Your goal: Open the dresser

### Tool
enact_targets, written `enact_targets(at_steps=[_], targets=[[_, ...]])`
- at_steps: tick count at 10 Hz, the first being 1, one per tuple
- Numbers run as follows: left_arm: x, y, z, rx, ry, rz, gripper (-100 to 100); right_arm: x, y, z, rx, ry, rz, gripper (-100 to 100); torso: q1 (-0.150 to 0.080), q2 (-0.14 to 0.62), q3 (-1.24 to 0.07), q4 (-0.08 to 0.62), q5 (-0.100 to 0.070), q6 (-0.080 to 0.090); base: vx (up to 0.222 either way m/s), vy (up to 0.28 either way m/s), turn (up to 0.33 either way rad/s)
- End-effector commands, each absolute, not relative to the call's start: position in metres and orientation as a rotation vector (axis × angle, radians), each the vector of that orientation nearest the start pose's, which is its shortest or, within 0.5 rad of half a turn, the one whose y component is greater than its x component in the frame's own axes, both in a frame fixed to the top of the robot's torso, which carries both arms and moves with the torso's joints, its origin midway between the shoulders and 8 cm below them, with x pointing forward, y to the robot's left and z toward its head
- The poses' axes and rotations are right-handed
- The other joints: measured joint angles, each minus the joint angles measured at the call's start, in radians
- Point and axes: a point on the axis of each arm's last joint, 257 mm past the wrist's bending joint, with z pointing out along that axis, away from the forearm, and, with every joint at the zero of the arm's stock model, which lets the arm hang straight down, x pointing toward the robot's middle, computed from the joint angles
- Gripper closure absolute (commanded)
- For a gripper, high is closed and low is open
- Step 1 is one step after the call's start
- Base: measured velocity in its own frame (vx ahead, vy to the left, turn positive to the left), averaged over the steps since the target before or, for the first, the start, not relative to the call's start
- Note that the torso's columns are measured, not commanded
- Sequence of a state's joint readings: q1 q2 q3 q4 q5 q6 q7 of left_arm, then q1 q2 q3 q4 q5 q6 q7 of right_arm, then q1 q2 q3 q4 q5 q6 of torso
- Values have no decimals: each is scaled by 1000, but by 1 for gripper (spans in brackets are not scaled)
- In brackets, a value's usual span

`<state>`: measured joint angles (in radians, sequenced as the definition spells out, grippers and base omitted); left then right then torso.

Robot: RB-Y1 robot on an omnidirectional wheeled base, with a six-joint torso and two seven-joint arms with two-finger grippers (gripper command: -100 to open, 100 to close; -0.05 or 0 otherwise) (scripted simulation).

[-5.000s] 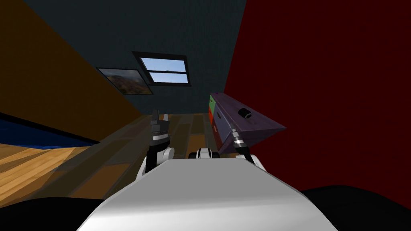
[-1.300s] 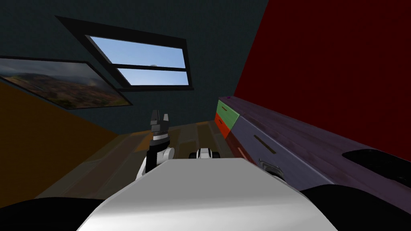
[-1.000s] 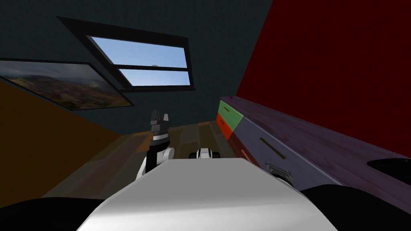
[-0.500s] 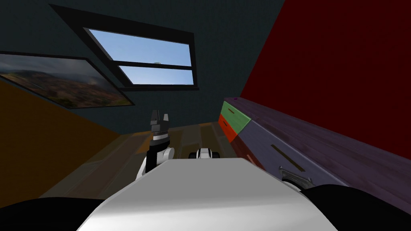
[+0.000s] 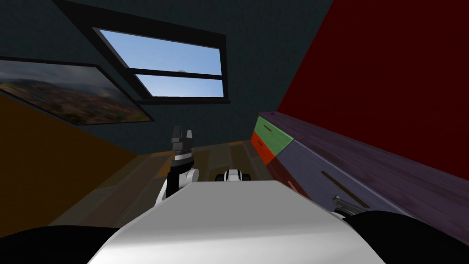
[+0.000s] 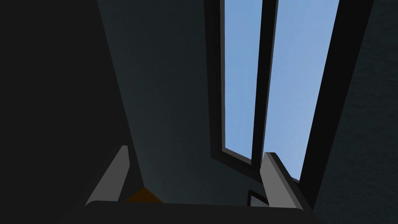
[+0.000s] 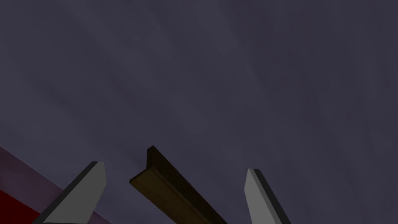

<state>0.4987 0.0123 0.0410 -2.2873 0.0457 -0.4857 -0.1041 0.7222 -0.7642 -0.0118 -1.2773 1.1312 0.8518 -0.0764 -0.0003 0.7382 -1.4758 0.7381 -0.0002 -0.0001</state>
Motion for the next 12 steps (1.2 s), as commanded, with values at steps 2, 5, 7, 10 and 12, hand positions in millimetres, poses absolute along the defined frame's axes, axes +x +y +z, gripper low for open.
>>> enact_targets(at_steps=[2, 5, 7, 10, 12], targets=[[342, 297, 27, -637, 621, -1193, 0, 43, -760, -319, 368, 2002, -1536, 100, -3, 2, 1, 1, -1, 0, 4, 4, 0], [342, 297, 27, -637, 621, -1193, 0, 43, -758, -314, 354, 1999, -1532, 100, 8, 1, 0, 0, 2, 0, -8, 149, -38], [342, 297, 27, -637, 621, -1193, 0, 43, -757, -311, 345, 1997, -1528, 100, 2, -2, -1, -1, 1, 0, 7, 186, -41], [342, 297, 27, -637, 621, -1193, 0, 40, -767, -304, 353, 1991, -1551, -100, -9, -5, -3, -1, -3, -1, 92, 3, 28], [342, 297, 27, -637, 622, -1193, 0, 38, -776, -297, 359, 1983, -1572, -100, -3, -5, -4, -2, -1, 0, 202, -80, 49]])
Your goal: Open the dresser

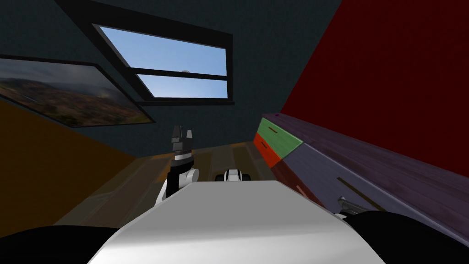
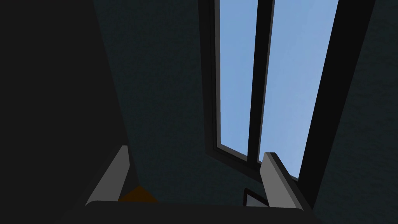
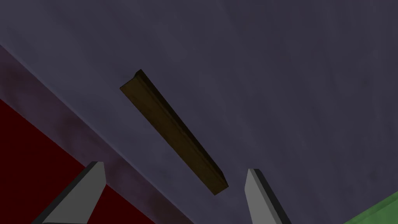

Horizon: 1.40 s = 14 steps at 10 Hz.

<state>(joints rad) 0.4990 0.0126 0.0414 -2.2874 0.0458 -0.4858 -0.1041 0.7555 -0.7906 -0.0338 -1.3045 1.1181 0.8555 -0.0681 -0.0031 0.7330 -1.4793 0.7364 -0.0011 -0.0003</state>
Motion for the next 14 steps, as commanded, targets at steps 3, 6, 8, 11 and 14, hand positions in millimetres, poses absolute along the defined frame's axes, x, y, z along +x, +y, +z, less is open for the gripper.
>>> enact_targets(at_steps=[3, 6, 8, 11, 14], targets=[[342, 297, 27, -637, 621, -1193, 0, 37, -783, -291, 363, 1977, -1587, -100, 5, 8, 5, 2, 2, 0, 154, -47, 43], [342, 297, 27, -637, 621, -1193, 0, 38, -785, -291, 366, 1977, -1588, 100, 3, 10, 6, 3, 0, 1, 15, -60, 13], [342, 297, 27, -637, 621, -1193, 0, 38, -784, -289, 358, 1978, -1585, 100, 9, 4, 5, 1, -2, 0, -7, 134, -39], [342, 297, 27, -637, 621, -1193, 0, 38, -783, -285, 344, 1979, -1581, 100, 3, 5, 3, 1, 0, 0, -6, 206, -26], [342, 297, 27, -637, 621, -1193, 0, 38, -782, -287, 341, 1979, -1579, -100, -6, 10, 6, 3, -2, 1, -59, 25, -29]])
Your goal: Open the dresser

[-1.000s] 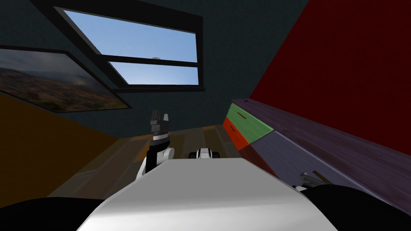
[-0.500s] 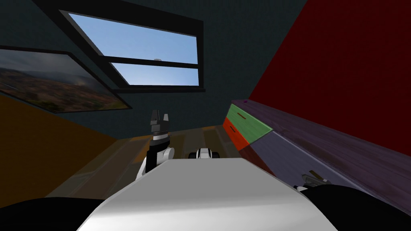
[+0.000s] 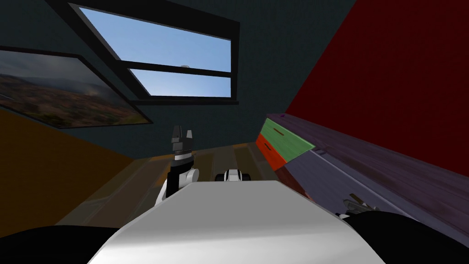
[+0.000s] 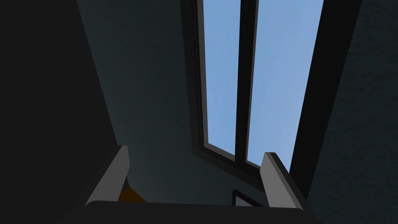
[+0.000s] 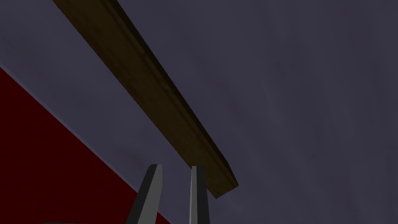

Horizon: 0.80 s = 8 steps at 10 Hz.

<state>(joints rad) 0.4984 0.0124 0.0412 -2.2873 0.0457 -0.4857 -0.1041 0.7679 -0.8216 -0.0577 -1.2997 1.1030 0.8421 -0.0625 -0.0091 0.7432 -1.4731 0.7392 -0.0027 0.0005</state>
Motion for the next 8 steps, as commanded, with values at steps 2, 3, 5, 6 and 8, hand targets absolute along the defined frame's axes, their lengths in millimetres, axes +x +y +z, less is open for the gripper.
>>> enact_targets(at_steps=[2, 3, 5, 6, 8], targets=[[342, 297, 27, -637, 621, -1193, 0, 38, -782, -287, 341, 1978, -1579, 100, 8, -7, -4, -2, 2, -1, -8, -1, 3], [342, 297, 27, -637, 621, -1193, 0, 38, -781, -286, 335, 1979, -1575, 100, 11, -8, -5, -2, 5, 0, -10, 89, 8], [342, 297, 27, -637, 621, -1193, 0, 39, -780, -284, 328, 1978, -1573, 100, 21, -2, -1, 1, 8, 3, 1, 167, -48], [342, 297, 27, -637, 621, -1193, 0, 39, -780, -282, 324, 1977, -1572, 100, 19, -1, -1, 1, 9, 2, -23, 199, -34], [342, 297, 27, -637, 621, -1193, 0, 40, -787, -273, 309, 1989, -1553, -100, 19, -1, -2, 1, 11, 2, 8, 164, -83]])
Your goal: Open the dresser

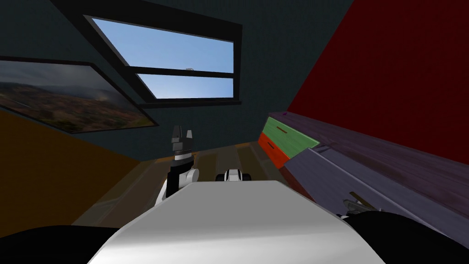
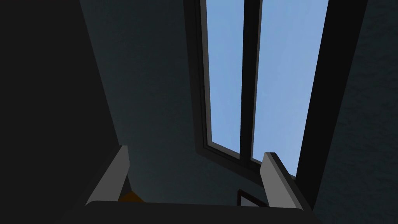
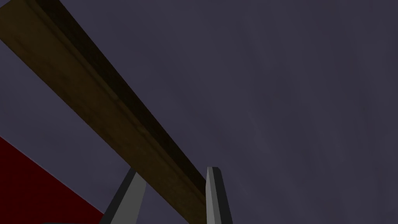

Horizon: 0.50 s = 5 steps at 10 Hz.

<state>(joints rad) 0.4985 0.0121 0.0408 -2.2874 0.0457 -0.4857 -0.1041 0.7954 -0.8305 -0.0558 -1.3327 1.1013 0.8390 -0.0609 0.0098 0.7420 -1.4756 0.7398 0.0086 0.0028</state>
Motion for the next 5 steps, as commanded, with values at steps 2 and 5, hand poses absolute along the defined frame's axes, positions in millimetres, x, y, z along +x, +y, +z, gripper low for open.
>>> enact_targets(at_steps=[2, 5], targets=[[342, 297, 27, -637, 621, -1193, 0, 42, -795, -260, 297, 1992, -1540, -100, -14, -5, -3, -2, -5, -3, 42, 24, -57], [342, 297, 27, -637, 621, -1193, 0, 47, -804, -244, 280, 1997, -1519, -100, 2, -3, -4, 0, 3, -4, 50, 9, -63]])
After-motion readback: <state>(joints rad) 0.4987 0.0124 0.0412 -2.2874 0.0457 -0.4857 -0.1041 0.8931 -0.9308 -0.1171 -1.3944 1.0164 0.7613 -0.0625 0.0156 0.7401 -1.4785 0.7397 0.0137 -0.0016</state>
